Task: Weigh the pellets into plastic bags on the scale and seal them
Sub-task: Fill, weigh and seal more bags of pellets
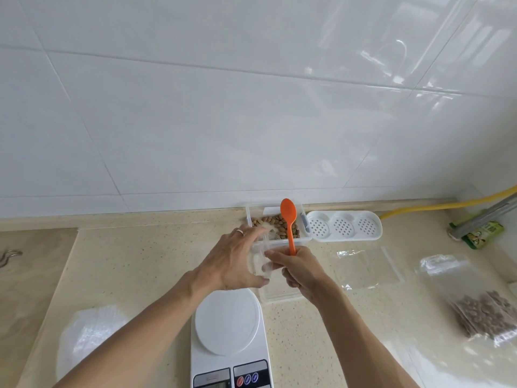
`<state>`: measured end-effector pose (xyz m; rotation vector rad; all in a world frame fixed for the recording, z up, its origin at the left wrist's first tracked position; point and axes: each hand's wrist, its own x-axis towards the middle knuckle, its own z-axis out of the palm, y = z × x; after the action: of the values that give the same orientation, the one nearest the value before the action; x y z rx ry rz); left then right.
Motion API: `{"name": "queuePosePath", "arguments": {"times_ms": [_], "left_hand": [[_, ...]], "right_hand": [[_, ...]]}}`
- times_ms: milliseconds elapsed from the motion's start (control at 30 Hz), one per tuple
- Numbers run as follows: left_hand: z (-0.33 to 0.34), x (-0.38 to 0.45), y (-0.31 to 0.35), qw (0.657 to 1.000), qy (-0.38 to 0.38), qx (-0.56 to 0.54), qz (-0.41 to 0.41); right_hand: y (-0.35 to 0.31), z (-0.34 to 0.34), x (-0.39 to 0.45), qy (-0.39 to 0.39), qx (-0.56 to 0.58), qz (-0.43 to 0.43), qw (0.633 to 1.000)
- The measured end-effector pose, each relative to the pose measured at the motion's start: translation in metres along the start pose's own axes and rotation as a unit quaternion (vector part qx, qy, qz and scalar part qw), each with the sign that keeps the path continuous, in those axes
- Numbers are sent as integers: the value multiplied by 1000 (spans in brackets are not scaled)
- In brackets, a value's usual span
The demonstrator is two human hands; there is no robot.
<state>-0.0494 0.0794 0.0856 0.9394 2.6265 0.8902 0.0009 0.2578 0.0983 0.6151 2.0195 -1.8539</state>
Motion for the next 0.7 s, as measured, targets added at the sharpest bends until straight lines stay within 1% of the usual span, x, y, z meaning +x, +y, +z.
{"name": "queuePosePath", "arguments": {"times_ms": [133,200,233,300,367,433,533,600,700], "left_hand": [[5,5,-17,999,23,20,-16],[7,9,-27,999,26,28,-29],[7,11,-31,998,29,31,-36],[8,16,-38,997,45,35,-49],[8,22,-44,996,61,39,-60],[9,28,-49,994,72,45,-69],[11,36,-57,992,84,46,-82],[14,40,-61,991,90,44,-86],[17,41,-65,991,94,38,-85]], "right_hand": [[3,-6,14,88,-43,-8,995],[4,-16,24,122,-106,-19,987],[4,-22,30,134,-161,-37,977],[4,-33,42,159,-279,-78,944],[4,-42,53,199,-344,-124,909],[3,-49,61,252,-358,-181,881],[-1,-54,66,322,-344,-249,846],[-5,-55,68,347,-330,-270,835],[-6,-60,73,357,-318,-305,824]]}}
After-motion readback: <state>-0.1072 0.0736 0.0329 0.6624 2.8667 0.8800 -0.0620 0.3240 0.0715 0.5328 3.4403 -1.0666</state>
